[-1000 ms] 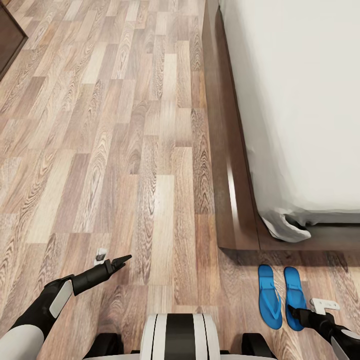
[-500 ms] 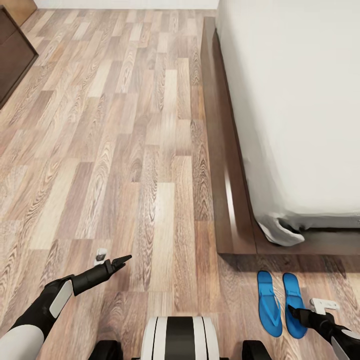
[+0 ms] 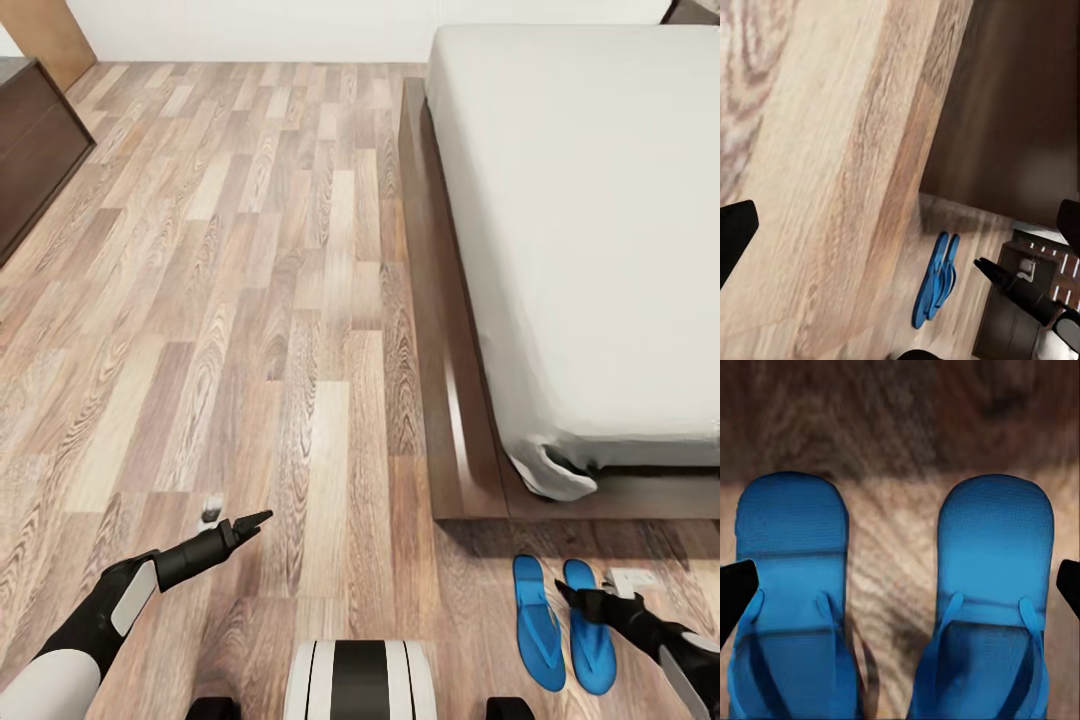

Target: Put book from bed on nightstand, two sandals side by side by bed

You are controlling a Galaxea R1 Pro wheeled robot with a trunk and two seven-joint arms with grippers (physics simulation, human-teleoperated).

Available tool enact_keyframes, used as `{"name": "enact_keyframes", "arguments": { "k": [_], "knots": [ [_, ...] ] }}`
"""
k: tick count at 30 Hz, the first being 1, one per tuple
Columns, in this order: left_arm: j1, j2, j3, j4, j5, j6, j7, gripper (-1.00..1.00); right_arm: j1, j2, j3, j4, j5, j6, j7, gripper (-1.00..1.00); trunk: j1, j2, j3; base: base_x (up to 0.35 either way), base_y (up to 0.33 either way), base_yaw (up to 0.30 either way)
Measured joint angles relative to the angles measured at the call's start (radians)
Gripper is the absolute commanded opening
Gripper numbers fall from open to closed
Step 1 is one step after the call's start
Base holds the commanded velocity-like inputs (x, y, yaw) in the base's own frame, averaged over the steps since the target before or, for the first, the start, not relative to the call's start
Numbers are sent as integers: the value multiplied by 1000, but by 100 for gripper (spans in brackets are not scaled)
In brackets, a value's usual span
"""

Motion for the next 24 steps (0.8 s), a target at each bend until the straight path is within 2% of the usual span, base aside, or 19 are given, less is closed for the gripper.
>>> {"name": "enact_keyframes", "arguments": {
  "k": [1, 3, 4, 6, 7, 10, 12, 15, 17, 19, 22, 23, 24],
  "knots": [
    [0, 0, 0, 0, 0, 0, 0, 100, 0, -1, -1, -1, -5, 4, 28, 100, 0, 0, 4, 0, 0, 0],
    [0, -2, 0, 9, 0, 0, 0, 100, 1, -5, -3, -3, -43, 18, 169, 100, -1, 1, 12, 0, 0, 0],
    [0, -2, -1, 16, -1, -1, 0, 100, 1, -7, -4, -1, -53, 20, 200, 100, -2, 1, 15, 0, 0, 0],
    [0, -2, -1, 59, -2, -16, 0, 100, 2, -22, -5, 20, -92, 23, 317, 100, -3, 1, 23, 0, 0, 0],
    [0, -2, -1, 72, -2, -24, 0, 100, 3, -26, -5, 32, -101, 23, 347, 100, -3, 2, 27, 0, 0, 0],
    [0, 2, -5, 146, -7, -95, -1, 100, 3, -41, -5, 130, -129, 24, 472, 100, -4, 2, 39, 0, 0, 0],
    [0, 6, -6, 183, -13, -131, -2, 100, 3, -44, -5, 178, -136, 24, 516, 100, -5, 3, 46, 0, 0, 0],
    [0, 35, -9, 317, -46, -230, -11, 100, 4, -48, -5, 289, -142, 23, 620, 100, -7, 4, 58, 0, 0, 0],
    [0, 45, -8, 384, -56, -270, -14, 100, 3, -48, -7, 309, -142, 22, 639, 100, -8, 4, 66, 0, 0, 0],
    [1, 52, -18, 472, -54, -347, -15, 100, 3, -48, -7, 321, -141, 17, 650, 100, -9, 4, 73, 0, 0, 0],
    [1, 54, -17, 534, -56, -439, -17, 100, 3, -47, -7, 331, -141, 14, 654, 100, -10, 5, 85, 0, 0, 0],
    [2, 53, -20, 568, -57, -492, -19, 100, 3, -47, -7, 347, -140, 12, 655, 100, -10, 5, 89, 0, 0, 0],
    [1, 53, -17, 573, -57, -501, -19, 100, 3, -47, -7, 353, -140, 11, 655, 100, -11, 6, 93, 0, 0, 0]
  ]
}}
